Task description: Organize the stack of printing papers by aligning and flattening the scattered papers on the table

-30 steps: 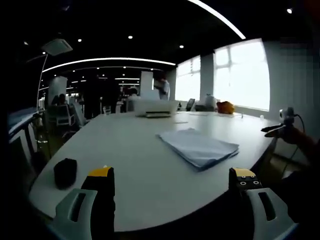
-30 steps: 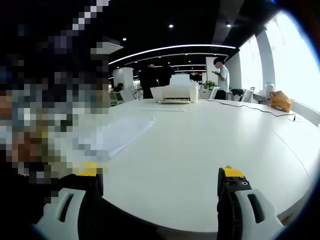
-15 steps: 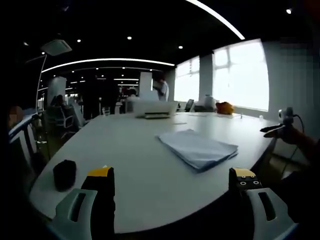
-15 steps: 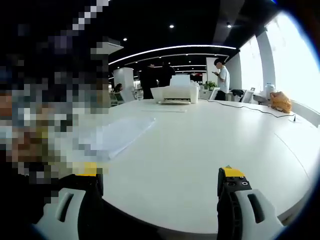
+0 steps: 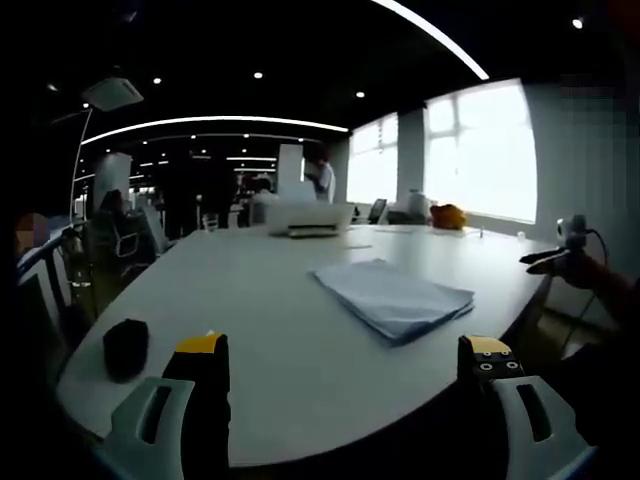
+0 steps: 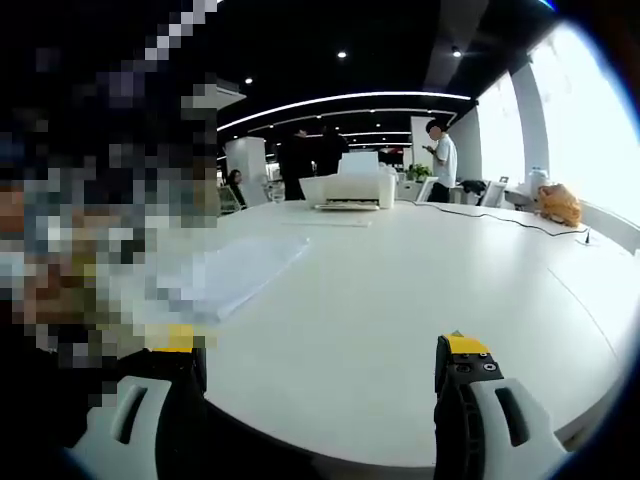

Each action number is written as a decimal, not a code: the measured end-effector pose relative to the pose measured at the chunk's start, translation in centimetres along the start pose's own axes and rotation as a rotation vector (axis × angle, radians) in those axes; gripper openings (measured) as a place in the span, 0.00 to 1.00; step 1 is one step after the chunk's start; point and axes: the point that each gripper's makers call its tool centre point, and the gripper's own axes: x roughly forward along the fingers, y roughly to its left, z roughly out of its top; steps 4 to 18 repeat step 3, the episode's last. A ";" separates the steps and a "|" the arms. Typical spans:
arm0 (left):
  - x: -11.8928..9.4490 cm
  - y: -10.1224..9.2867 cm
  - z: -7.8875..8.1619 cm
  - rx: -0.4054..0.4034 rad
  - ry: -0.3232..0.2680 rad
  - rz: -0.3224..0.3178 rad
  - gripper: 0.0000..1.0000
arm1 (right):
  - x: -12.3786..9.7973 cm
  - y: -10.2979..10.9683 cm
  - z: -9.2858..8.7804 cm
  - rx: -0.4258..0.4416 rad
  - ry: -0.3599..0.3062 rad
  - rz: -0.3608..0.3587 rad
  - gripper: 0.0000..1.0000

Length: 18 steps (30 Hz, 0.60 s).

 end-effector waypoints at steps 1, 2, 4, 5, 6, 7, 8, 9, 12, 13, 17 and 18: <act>0.0 0.0 0.0 -0.001 0.000 0.000 0.97 | 0.0 0.0 0.0 0.000 0.002 0.001 0.90; 0.0 0.0 0.0 -0.001 0.001 -0.001 0.97 | 0.0 0.0 -0.1 0.000 0.002 0.002 0.90; 0.0 -0.1 0.0 0.000 0.001 -0.002 0.97 | 0.0 0.1 -0.1 0.000 0.003 0.002 0.90; 0.0 -0.1 0.0 0.000 0.001 -0.002 0.97 | 0.0 0.1 -0.1 0.000 0.003 0.002 0.90; 0.0 -0.1 0.0 0.000 0.001 -0.002 0.97 | 0.0 0.1 -0.1 0.000 0.003 0.002 0.90; 0.0 -0.1 0.0 0.000 0.001 -0.002 0.97 | 0.0 0.1 -0.1 0.000 0.003 0.002 0.90; 0.0 -0.1 0.0 0.000 0.001 -0.002 0.97 | 0.0 0.1 -0.1 0.000 0.003 0.002 0.90; 0.0 -0.1 0.0 0.000 0.001 -0.002 0.97 | 0.0 0.1 -0.1 0.000 0.003 0.002 0.90; 0.0 -0.1 0.0 0.000 0.001 -0.002 0.97 | 0.0 0.1 -0.1 0.000 0.003 0.002 0.90; 0.0 -0.1 0.0 0.000 0.001 -0.002 0.97 | 0.0 0.1 -0.1 0.000 0.003 0.002 0.90; 0.0 -0.1 0.0 0.000 0.001 -0.002 0.97 | 0.0 0.1 -0.1 0.000 0.003 0.002 0.90; 0.0 -0.1 0.0 0.000 0.001 -0.002 0.97 | 0.0 0.1 -0.1 0.000 0.003 0.002 0.90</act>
